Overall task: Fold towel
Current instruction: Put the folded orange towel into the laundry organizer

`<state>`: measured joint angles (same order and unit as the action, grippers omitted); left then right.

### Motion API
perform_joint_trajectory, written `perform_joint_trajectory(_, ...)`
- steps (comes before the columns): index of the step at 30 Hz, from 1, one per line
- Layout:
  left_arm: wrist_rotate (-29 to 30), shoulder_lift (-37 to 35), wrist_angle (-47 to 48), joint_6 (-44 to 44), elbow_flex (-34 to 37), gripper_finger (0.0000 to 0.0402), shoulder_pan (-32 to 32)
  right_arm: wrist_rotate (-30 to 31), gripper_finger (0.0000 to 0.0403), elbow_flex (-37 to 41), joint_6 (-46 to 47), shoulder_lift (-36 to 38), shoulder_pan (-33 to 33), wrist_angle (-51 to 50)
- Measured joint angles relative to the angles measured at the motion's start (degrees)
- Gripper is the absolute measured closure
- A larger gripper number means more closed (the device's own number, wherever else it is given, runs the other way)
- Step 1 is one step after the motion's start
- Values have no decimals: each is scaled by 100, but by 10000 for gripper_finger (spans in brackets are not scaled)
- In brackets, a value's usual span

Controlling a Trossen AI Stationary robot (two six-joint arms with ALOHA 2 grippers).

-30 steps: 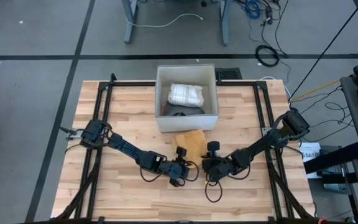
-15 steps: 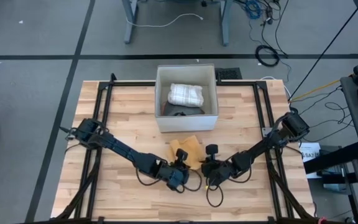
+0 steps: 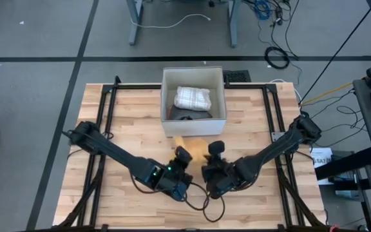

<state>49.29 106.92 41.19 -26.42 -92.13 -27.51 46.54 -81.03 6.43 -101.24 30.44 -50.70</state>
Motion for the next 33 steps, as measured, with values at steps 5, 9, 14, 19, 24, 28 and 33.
perform_joint_trajectory(5, 1017, -354, 434, -651, -673, 376, 76, 659, 396, -1533, 57, 9, -76, -2155)
perform_joint_trajectory(9, 1545, -648, 358, -1422, -1089, 376, 309, 1239, 395, -2742, 176, 25, -328, -3429)
perform_joint_trajectory(14, 1519, -910, 73, -2147, -1535, 376, 957, 1348, 394, -3983, -439, 77, -934, -3832)
perform_joint_trajectory(19, 906, -952, -90, -2758, -1922, 376, 1710, 1332, 392, -4548, -1458, 138, -1718, -3767)
perform_joint_trajectory(24, 175, -952, -334, -3201, -1964, 376, 2462, 746, 391, -4608, -2007, 224, -2573, -3680)
perform_joint_trajectory(28, -627, -952, -144, -3020, -1964, 376, 3057, 128, 391, -4608, -2285, 224, -3211, -3554)
perform_joint_trajectory(33, -1398, -957, 28, -2677, -1930, 376, 3673, -777, 390, -4604, -2702, 212, -3932, -3079)
